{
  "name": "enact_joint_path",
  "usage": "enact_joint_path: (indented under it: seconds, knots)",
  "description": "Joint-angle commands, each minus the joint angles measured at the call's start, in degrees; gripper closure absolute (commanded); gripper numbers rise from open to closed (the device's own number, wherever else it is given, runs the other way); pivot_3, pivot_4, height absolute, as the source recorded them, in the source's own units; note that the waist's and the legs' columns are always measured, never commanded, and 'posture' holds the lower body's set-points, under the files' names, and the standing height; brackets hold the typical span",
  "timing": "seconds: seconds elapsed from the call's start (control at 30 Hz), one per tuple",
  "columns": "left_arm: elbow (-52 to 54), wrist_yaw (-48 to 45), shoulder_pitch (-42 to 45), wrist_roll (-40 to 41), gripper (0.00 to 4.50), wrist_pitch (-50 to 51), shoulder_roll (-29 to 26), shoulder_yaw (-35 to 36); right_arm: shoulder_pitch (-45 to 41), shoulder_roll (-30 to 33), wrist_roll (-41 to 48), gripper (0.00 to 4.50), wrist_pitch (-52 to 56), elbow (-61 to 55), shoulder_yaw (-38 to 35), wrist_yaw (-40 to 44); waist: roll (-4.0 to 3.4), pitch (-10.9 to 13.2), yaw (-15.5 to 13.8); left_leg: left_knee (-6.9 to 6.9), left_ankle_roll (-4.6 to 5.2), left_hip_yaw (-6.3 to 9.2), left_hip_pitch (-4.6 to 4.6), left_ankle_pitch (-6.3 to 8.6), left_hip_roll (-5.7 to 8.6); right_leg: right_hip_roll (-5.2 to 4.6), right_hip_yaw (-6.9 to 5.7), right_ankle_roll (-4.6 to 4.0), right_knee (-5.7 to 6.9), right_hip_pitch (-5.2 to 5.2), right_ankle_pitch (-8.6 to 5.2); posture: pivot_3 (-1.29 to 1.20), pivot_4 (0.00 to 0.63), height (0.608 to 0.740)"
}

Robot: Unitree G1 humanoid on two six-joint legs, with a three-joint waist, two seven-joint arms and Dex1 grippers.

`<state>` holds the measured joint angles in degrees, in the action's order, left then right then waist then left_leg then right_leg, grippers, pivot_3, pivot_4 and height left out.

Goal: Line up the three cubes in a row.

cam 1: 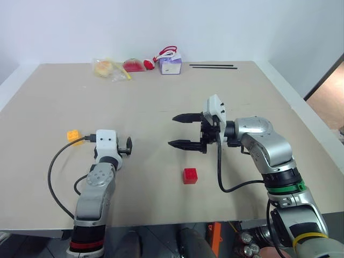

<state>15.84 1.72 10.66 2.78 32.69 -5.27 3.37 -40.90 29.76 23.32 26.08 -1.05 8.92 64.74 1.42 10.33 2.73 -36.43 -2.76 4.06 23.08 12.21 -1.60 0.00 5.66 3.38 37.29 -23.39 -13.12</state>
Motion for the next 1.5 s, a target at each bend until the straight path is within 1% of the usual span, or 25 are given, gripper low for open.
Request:
enact_joint_path:
  seconds: [0.03,0.07,0.1,0.17,0.2,0.23,0.37,0.4,0.47,0.5,0.57,0.67,0.7,0.77,0.83,0.93,1.03,1.1,1.27,1.33,1.5]
  knots:
    - [2.09,-0.43,-0.54,0.30,0.00,0.20,-0.67,1.42,-1.25,0.31,0.60,0.06,-0.42,-2.61,-1.08,0.02,0.00,0.00,-0.01,0.00,0.00,0.00,0.00,0.00,0.00,0.00,0.00,0.00,0.00,0.00,0.00,0.00,0.150,0.740]
    - [1.98,-0.45,-0.57,0.35,0.00,0.19,-0.73,1.57,-1.25,0.32,0.59,0.06,-0.50,-2.48,-1.13,0.04,0.00,0.00,-0.01,0.00,0.00,0.00,0.00,0.00,0.00,0.00,0.00,0.00,0.00,0.00,0.00,0.00,0.150,0.740]
    - [1.86,-0.41,-0.54,0.35,0.25,0.13,-0.73,1.76,-1.26,0.30,0.55,0.02,-0.55,-2.27,-1.19,0.00,0.00,0.00,-0.01,0.00,0.00,0.00,0.00,0.00,0.00,0.00,0.00,0.00,0.00,0.00,0.00,0.00,0.150,0.740]
    - [1.68,-0.59,-0.46,0.27,0.89,-0.12,-0.75,1.99,-1.25,0.32,0.51,0.00,-0.67,-2.00,-1.23,0.05,0.00,0.00,-0.01,0.00,0.00,0.00,0.00,0.00,0.00,0.00,-0.01,0.00,0.00,0.00,0.00,0.00,0.150,0.740]
    - [1.51,-0.90,-0.40,0.27,1.08,-0.58,-0.88,1.99,-1.25,0.33,0.51,0.00,-0.69,-1.95,-1.24,0.08,0.00,0.00,-0.01,0.00,0.00,0.00,0.00,0.00,0.00,0.00,-0.01,0.00,0.00,0.00,0.00,0.00,0.150,0.740]
    - [1.39,-1.13,-0.34,0.24,1.51,-0.98,-0.98,1.99,-1.25,0.38,0.53,0.00,-0.69,-1.93,-1.25,0.15,0.00,0.00,-0.01,0.00,0.00,0.00,0.00,0.00,0.00,0.00,0.00,0.00,0.00,0.00,0.00,0.00,0.150,0.740]
    - [0.61,-1.77,0.40,0.52,2.91,-1.72,-1.64,3.00,-1.43,0.47,0.78,0.00,-0.50,-1.96,-1.52,0.21,0.00,0.00,-0.01,0.00,0.00,0.00,0.00,0.00,0.00,0.00,-0.01,0.00,0.00,0.00,0.00,0.00,0.150,0.740]
    - [0.37,-1.88,0.61,0.65,3.19,-1.82,-1.81,3.23,-1.47,0.47,0.80,0.00,-0.51,-1.91,-1.55,0.22,0.00,0.00,-0.01,0.01,0.00,0.00,0.00,0.00,0.00,0.00,-0.01,0.00,0.00,0.00,0.00,0.00,0.150,0.740]
    - [-0.33,-3.27,1.06,1.45,3.19,-2.91,-2.36,3.54,-1.38,0.58,0.92,0.00,-0.46,-2.11,-1.72,0.18,0.00,0.00,-0.01,0.01,0.00,0.00,0.00,0.00,0.00,0.00,-0.01,0.00,0.00,-0.01,0.00,0.00,0.150,0.740]
    - [-0.51,-6.41,1.18,2.06,3.19,-4.28,-3.89,2.56,-1.07,0.79,1.25,0.00,-0.26,-2.65,-2.10,0.10,0.00,0.00,-0.01,0.01,0.00,0.00,0.00,0.00,0.00,0.00,-0.01,0.00,0.00,-0.01,0.00,0.00,0.150,0.740]
    - [-0.63,-13.65,2.11,6.08,3.19,-5.78,-6.19,2.14,0.71,2.14,3.22,0.00,0.53,-5.07,-3.88,0.79,-0.01,0.00,-0.01,0.01,0.00,0.00,0.00,0.00,0.00,0.00,-0.01,0.00,0.00,-0.01,0.00,0.00,0.150,0.740]
    - [-1.12,-31.09,1.98,10.13,3.19,-11.21,-14.12,-2.48,4.48,5.60,6.43,0.00,1.83,-9.11,-6.29,3.05,0.00,0.01,-0.26,0.02,-0.01,0.04,0.09,0.00,0.00,-0.01,-0.08,-0.01,0.00,-0.04,-0.07,0.00,0.150,0.740]
    - [-1.46,-34.75,1.80,10.62,3.19,-13.06,-16.09,-3.62,5.14,6.29,6.89,0.00,2.00,-9.81,-6.54,3.31,-0.01,0.01,-0.16,0.03,-0.03,0.03,0.11,0.01,0.00,-0.01,-0.07,-0.01,-0.02,-0.04,-0.09,0.00,0.150,0.740]
    - [-2.40,-46.19,1.42,13.46,3.19,-16.68,-21.13,-5.94,7.66,9.34,8.14,0.00,2.74,-12.61,-7.08,5.33,-0.01,0.01,-0.10,0.04,-0.08,-0.05,0.09,0.04,0.03,-0.09,-0.02,0.01,-0.05,-0.05,-0.13,0.00,0.150,0.740]
    - [-4.34,-55.18,2.02,15.31,3.19,-19.70,-24.99,-7.62,10.12,12.13,8.76,0.00,2.98,-15.29,-7.26,6.89,-0.02,0.01,0.04,0.08,-0.08,-0.07,0.09,0.05,0.04,-0.11,-0.02,0.01,-0.08,-0.06,-0.18,0.00,0.150,0.740]
    - [-7.74,-64.31,3.81,16.26,3.19,-23.18,-28.57,-9.63,13.15,14.93,8.66,0.00,3.13,-18.75,-6.53,7.70,-0.05,0.03,0.03,0.12,-0.05,-0.10,0.04,0.06,-0.04,-0.04,-0.04,-0.08,-0.07,-0.10,-0.21,0.00,0.150,0.740]
    - [-11.32,-70.24,6.32,16.50,3.19,-25.45,-30.19,-11.02,15.02,16.36,8.98,0.00,4.16,-20.98,-6.25,7.09,-0.05,0.04,0.02,0.12,-0.04,-0.09,0.02,0.06,-0.07,-0.02,-0.05,-0.32,-0.04,-0.10,-0.33,0.00,0.150,0.740]
    - [-14.04,-72.95,8.11,16.09,3.19,-26.66,-30.63,-11.58,15.69,16.37,9.12,0.00,4.49,-21.92,-6.71,5.92,-0.05,0.04,0.04,0.08,-0.04,-0.10,0.02,0.05,-0.06,-0.03,-0.03,-0.30,-0.05,-0.08,-0.31,0.00,0.150,0.740]
    - [-18.87,-75.69,10.71,15.00,3.19,-29.42,-29.95,-12.41,16.75,16.52,9.64,0.00,5.23,-23.70,-7.38,4.08,-0.05,0.04,0.02,0.05,-0.03,-0.13,0.03,0.05,-0.05,-0.04,-0.01,-0.20,-0.04,-0.08,-0.25,0.00,0.150,0.740]
    - [-18.84,-76.71,11.12,14.78,3.19,-29.57,-29.18,-13.92,17.48,16.92,9.78,0.00,5.43,-24.40,-7.57,3.67,-0.05,0.04,0.01,0.07,-0.03,-0.12,0.05,0.05,-0.05,-0.04,-0.01,-0.05,-0.05,-0.09,-0.19,0.00,0.150,0.740]
    - [-16.55,-77.04,9.54,14.90,3.19,-28.69,-28.30,-15.73,18.11,17.28,9.75,0.00,5.03,-24.74,-7.72,2.59,-0.04,0.05,0.00,0.07,-0.01,-0.12,0.11,0.07,-0.03,-0.06,0.00,0.02,-0.05,-0.10,-0.24,0.00,0.150,0.740]
